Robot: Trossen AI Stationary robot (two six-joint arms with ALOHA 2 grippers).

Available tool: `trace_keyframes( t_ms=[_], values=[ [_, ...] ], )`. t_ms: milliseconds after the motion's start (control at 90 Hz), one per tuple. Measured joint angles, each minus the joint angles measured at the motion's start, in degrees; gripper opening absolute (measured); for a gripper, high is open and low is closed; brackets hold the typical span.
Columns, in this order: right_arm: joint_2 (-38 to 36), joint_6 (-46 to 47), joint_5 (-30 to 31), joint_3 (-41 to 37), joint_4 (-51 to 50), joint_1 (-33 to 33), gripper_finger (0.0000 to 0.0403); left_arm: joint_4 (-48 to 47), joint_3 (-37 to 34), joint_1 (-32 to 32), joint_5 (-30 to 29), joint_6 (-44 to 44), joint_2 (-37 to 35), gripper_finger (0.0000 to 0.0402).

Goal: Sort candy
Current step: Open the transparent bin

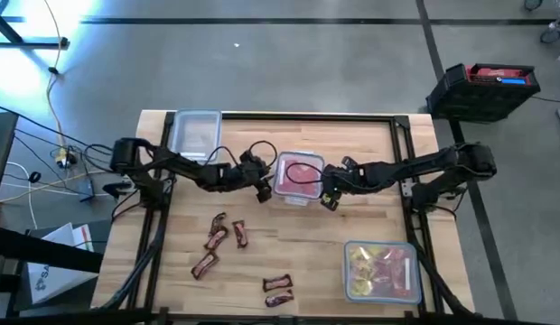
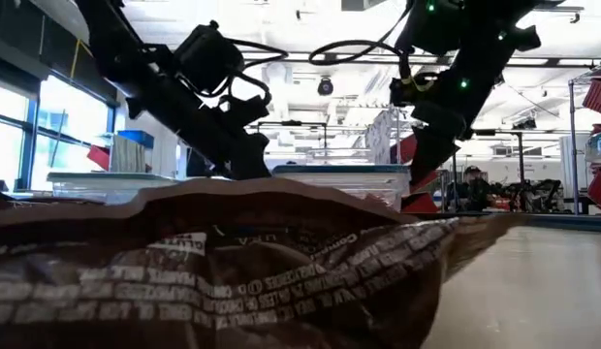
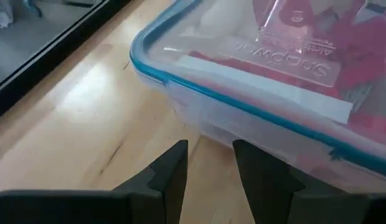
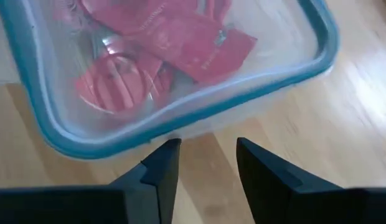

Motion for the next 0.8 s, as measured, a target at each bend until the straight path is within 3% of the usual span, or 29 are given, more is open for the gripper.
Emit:
trace_keyframes(
  t_ms=[333,567,800],
  values=[
    [0.23,-6.00,-3.70,-0.49,4.03,1.08,0.0133,-1.34,-0.14,-4.65,1.18,1.48,0.07,0.0126],
    [1.62,-5.72,-8.41,0.20,6.50,4.44,0.0133,-3.02,0.25,-5.13,-2.40,4.53,0.09,0.0126],
    [1.03,-0.01,-4.32,3.15,-4.85,7.21,0.0133,-5.09,1.06,-6.28,-0.49,3.54,-0.04,0.0126]
  ],
)
